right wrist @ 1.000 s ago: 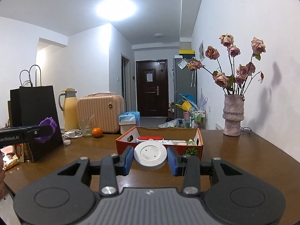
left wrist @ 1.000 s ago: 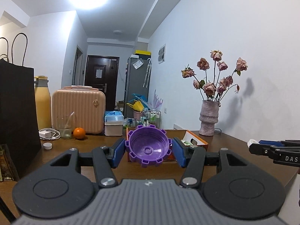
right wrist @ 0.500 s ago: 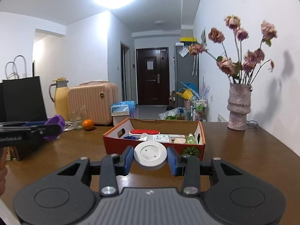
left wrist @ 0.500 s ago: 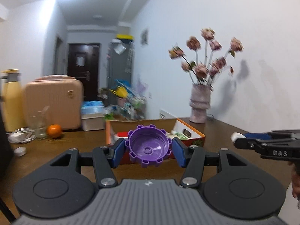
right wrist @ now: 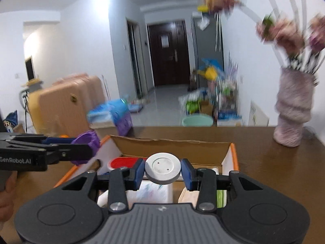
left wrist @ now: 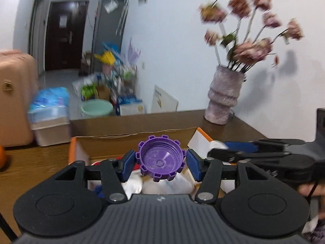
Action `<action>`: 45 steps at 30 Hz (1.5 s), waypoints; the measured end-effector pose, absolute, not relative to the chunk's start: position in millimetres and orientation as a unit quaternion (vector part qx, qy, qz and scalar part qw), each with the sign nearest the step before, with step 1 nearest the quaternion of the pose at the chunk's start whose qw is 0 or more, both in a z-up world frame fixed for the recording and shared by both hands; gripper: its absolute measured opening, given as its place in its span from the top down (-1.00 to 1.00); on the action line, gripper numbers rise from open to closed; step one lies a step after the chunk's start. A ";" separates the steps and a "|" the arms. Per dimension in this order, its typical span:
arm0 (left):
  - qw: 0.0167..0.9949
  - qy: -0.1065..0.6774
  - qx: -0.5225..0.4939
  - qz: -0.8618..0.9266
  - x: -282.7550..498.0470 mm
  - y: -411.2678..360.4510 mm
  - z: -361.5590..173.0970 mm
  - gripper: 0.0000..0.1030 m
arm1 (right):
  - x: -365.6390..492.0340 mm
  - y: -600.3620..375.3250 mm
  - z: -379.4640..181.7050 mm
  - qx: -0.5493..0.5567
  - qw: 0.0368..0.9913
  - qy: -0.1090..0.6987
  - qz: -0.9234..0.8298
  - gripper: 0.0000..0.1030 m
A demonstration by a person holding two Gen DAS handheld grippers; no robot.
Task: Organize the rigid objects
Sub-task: 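Carry the purple cap and white lid into the box and open both tools, then withdraw both tools from the box back over the table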
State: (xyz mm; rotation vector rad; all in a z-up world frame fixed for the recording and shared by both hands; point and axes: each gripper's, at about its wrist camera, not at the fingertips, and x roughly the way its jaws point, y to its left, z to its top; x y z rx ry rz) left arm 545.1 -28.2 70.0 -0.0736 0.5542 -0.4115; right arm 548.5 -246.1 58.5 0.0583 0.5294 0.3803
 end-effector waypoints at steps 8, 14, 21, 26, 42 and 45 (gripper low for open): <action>0.920 0.342 -0.018 -0.193 681.0 -69.0 10.7 -0.40 | 679.2 -254.5 3.7 0.046 0.935 0.328 0.127 -0.15; 0.896 0.384 -0.078 -0.207 702.6 -50.9 -22.4 -0.66 | 696.7 -263.5 -11.5 0.065 0.929 0.348 0.108 -0.30; 0.912 0.367 -0.066 -0.172 693.0 -47.2 -15.3 -0.80 | 698.1 -260.2 -10.7 0.045 0.927 0.357 0.107 -0.38; 0.924 0.360 -0.033 -0.122 678.5 -42.5 3.9 -0.88 | 691.3 -252.4 -9.8 0.024 0.925 0.357 0.125 -0.56; 0.943 0.329 0.032 -0.043 509.7 21.1 112.6 -1.00 | 532.6 -239.4 124.2 -0.048 0.946 0.294 0.132 -0.71; 0.963 0.261 0.049 -0.035 452.4 20.6 126.1 -1.00 | 493.7 -250.2 138.8 -0.024 0.960 0.243 0.138 -0.71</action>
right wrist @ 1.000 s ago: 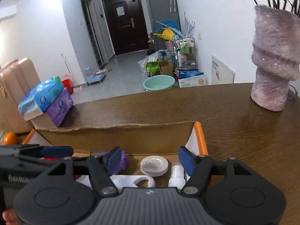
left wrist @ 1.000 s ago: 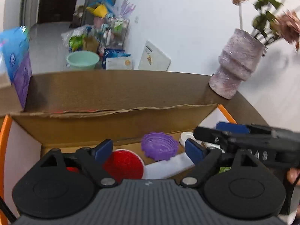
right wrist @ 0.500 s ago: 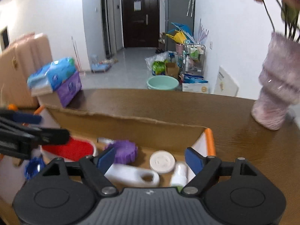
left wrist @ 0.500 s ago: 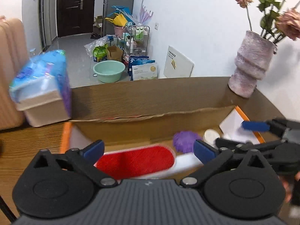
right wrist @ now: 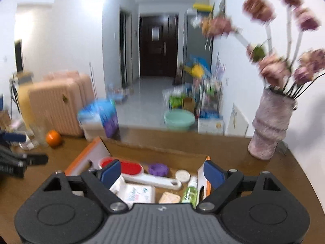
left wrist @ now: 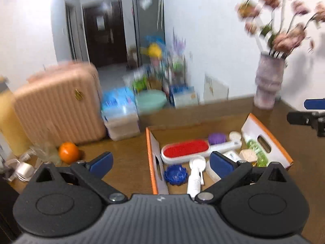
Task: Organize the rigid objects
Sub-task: 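Withdraw both tools from the box back over the table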
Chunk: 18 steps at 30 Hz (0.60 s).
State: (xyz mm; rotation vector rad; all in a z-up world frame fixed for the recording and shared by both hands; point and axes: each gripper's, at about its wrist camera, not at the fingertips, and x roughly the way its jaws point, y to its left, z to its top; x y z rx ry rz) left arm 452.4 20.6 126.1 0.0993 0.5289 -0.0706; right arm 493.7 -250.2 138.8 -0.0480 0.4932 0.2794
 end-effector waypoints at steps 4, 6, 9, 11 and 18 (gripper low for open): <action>0.992 0.122 0.021 -0.014 367.6 28.4 122.1 -1.00 | 416.7 -257.7 133.0 -0.014 0.982 0.107 0.154 -1.00; 0.997 0.077 0.021 0.002 334.5 29.0 115.8 -1.00 | 381.8 -257.7 120.5 -0.026 0.988 0.055 0.145 -1.00; 0.999 0.048 0.009 0.005 299.2 29.3 104.1 -1.00 | 347.2 -254.5 103.5 -0.042 0.989 0.040 0.135 -1.00; 0.999 0.046 0.003 0.001 283.4 29.8 97.5 -1.00 | 330.1 -253.6 94.7 -0.038 0.990 0.044 0.132 -1.00; 0.998 0.057 -0.008 -0.004 248.9 33.0 80.1 -1.00 | 288.3 -257.8 79.3 -0.016 0.991 0.051 0.119 -1.00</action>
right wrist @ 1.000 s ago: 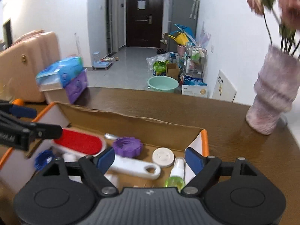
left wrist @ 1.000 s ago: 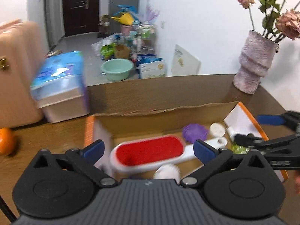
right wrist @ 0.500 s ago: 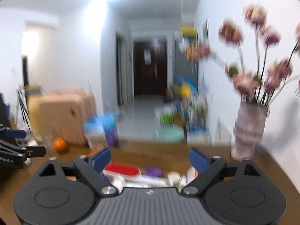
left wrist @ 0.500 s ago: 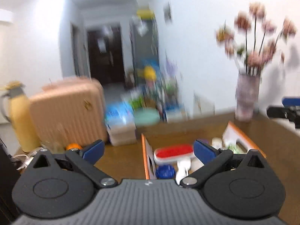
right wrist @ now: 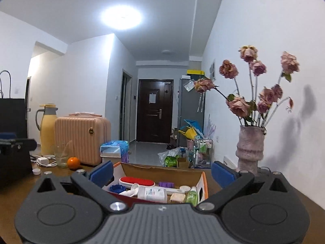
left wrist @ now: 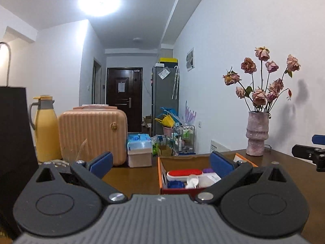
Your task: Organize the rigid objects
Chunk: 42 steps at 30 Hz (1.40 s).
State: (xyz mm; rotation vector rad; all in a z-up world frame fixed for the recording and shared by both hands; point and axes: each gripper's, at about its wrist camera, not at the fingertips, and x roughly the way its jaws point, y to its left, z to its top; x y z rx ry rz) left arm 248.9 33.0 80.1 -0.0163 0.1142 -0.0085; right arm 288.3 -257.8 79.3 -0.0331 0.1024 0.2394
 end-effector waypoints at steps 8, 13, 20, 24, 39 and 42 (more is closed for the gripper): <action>0.993 0.110 -0.009 -0.031 119.8 38.0 25.7 -1.00 | 170.1 -256.9 35.2 -0.019 0.992 0.074 0.098 -1.00; 0.994 0.110 0.015 0.009 55.6 27.5 -8.0 -1.00 | 90.0 -243.7 -4.0 -0.054 0.993 0.072 0.077 -1.00; 0.992 0.124 0.013 -0.003 17.3 22.6 -27.4 -1.00 | 26.5 -229.8 -10.4 -0.015 0.994 0.064 0.091 -1.00; 0.994 0.106 0.025 -0.018 14.0 16.4 -22.8 -1.00 | 22.7 -226.6 -3.5 -0.019 0.993 0.051 0.101 -1.00; 0.995 0.089 0.036 -0.029 11.6 10.1 -17.5 -1.00 | 33.2 -232.2 -5.5 0.018 0.993 0.070 0.093 -1.00; 0.995 0.088 0.036 -0.029 11.7 9.9 -17.6 -1.00 | 31.4 -230.8 -6.4 0.015 0.994 0.064 0.091 -1.00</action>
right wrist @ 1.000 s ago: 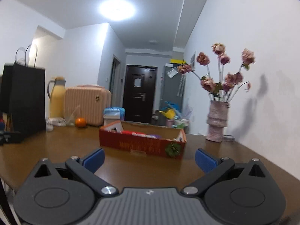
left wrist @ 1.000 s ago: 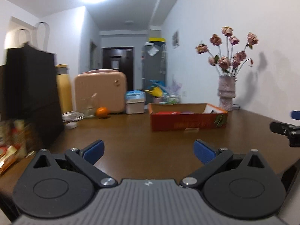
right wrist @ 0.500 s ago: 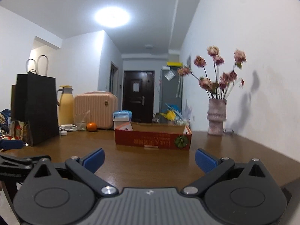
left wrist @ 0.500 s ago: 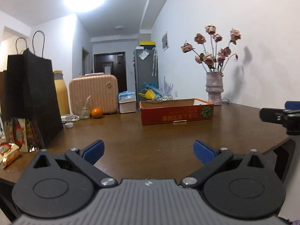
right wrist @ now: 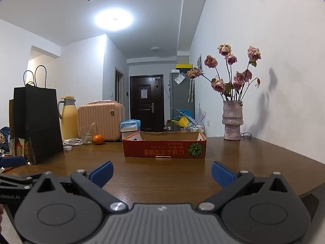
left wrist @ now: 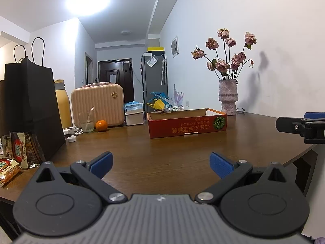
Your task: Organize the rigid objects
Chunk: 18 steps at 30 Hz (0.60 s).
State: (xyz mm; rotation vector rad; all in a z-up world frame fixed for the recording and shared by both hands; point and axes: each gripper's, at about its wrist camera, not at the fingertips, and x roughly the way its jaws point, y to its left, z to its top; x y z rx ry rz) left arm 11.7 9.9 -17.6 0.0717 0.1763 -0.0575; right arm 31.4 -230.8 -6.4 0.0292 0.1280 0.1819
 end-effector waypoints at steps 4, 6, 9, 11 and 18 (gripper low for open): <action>0.995 0.085 0.037 -0.030 11.5 11.3 -16.9 -1.00 | 30.1 -229.3 -6.1 0.015 0.993 0.065 0.098 -1.00; 0.995 0.083 0.038 -0.030 11.0 11.2 -16.5 -1.00 | 30.0 -229.2 -5.8 0.015 0.993 0.066 0.097 -1.00; 0.995 0.085 0.036 -0.030 11.8 11.7 -16.0 -1.00 | 30.1 -229.5 -5.7 0.017 0.993 0.066 0.097 -1.00; 0.995 0.086 0.036 -0.030 12.1 11.7 -15.9 -1.00 | 30.4 -229.8 -6.0 0.017 0.993 0.068 0.096 -1.00; 0.995 0.084 0.037 -0.030 12.5 11.8 -15.3 -1.00 | 30.8 -229.9 -5.8 0.021 0.993 0.068 0.097 -1.00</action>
